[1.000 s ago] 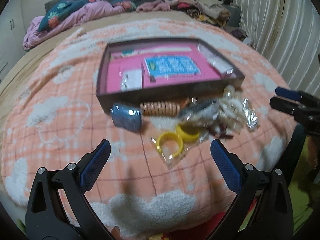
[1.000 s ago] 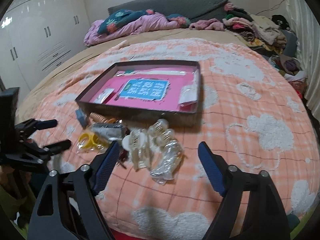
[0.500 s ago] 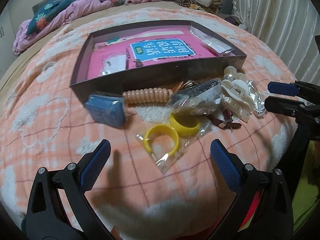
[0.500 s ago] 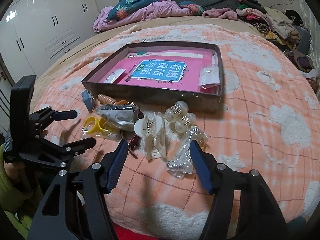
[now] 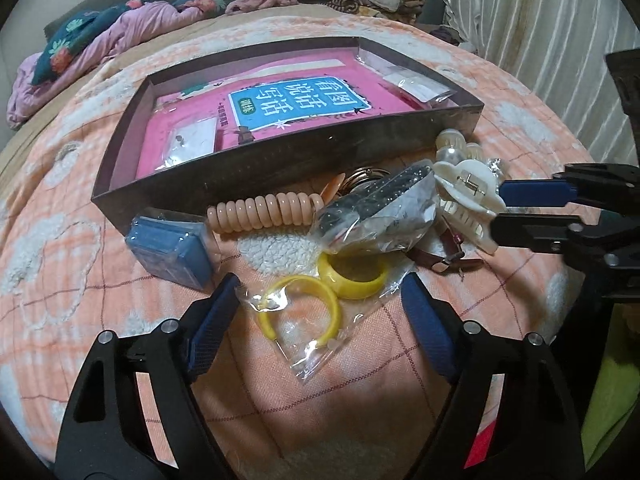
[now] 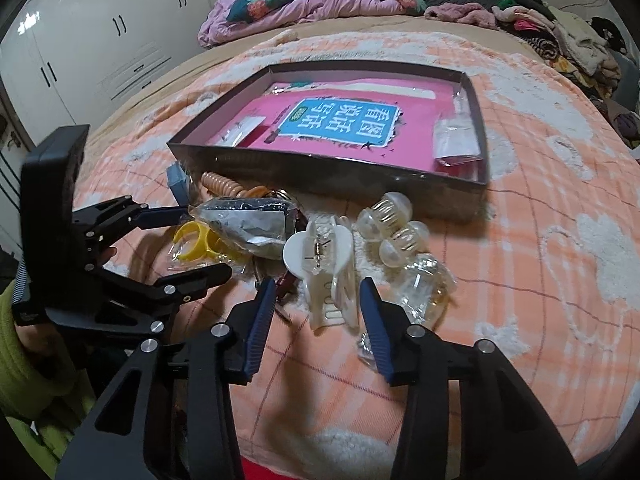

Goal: Organize jewelry
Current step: 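Grasp the bagged yellow rings with the left gripper while the right grasps the white claw clip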

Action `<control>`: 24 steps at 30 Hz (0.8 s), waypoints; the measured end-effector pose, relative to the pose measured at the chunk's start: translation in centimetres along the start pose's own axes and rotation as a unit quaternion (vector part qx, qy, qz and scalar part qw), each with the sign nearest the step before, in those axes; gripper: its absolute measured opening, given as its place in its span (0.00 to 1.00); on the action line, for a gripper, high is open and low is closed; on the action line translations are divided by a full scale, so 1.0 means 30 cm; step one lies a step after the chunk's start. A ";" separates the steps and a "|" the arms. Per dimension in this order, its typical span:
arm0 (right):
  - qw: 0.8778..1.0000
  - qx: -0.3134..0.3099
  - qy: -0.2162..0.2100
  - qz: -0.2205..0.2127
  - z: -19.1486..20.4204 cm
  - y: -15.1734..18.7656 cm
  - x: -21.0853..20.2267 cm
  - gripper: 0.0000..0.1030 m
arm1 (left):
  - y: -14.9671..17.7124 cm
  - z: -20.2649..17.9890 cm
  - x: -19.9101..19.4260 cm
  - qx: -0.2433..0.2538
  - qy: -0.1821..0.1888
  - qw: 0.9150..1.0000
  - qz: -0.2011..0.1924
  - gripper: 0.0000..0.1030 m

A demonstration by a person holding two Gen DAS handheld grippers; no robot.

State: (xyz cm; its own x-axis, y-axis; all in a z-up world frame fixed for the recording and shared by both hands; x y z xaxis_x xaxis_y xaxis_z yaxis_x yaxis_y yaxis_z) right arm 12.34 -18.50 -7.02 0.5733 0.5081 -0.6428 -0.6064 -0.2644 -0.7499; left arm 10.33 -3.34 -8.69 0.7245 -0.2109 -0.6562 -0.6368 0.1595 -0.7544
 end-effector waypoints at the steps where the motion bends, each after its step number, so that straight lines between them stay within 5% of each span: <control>1: 1.000 -0.002 0.002 0.002 0.001 -0.003 0.011 0.41 | 0.001 0.002 0.000 -0.001 0.004 1.000 -0.001 0.69; 4: 1.000 -0.011 0.010 0.006 0.005 -0.004 0.046 0.40 | 0.002 0.008 -0.002 -0.005 0.012 1.000 -0.004 0.66; 8: 1.000 -0.017 0.013 0.002 0.002 -0.004 0.066 0.25 | 0.005 0.023 -0.017 -0.011 0.016 1.000 -0.012 0.56; 14: 1.000 -0.012 0.016 -0.017 -0.010 0.001 0.023 0.24 | 0.011 0.039 -0.051 -0.019 0.021 0.999 -0.023 0.38; 24: 0.999 0.010 0.009 -0.042 -0.029 -0.004 -0.068 0.24 | 0.042 0.054 -0.116 -0.019 0.015 1.000 -0.008 0.36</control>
State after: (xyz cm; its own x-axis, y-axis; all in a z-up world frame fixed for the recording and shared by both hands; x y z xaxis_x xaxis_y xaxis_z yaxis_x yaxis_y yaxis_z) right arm 11.74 -20.21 -5.75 0.6324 0.5131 -0.5803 -0.5667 -0.2043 -0.7982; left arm 7.43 -0.83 -7.37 0.7272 -0.2430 -0.6419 -0.6345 0.1189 -0.7638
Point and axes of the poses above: each gripper's, at about its wrist camera, not at the fingertips, and x roughly the way its jaws point, z to its left, y to its underside, the point moved 1 cm from there along x, roughly the way its jaws point, and after that the axes turned 12 degrees about -z, right-handed, at the moved point
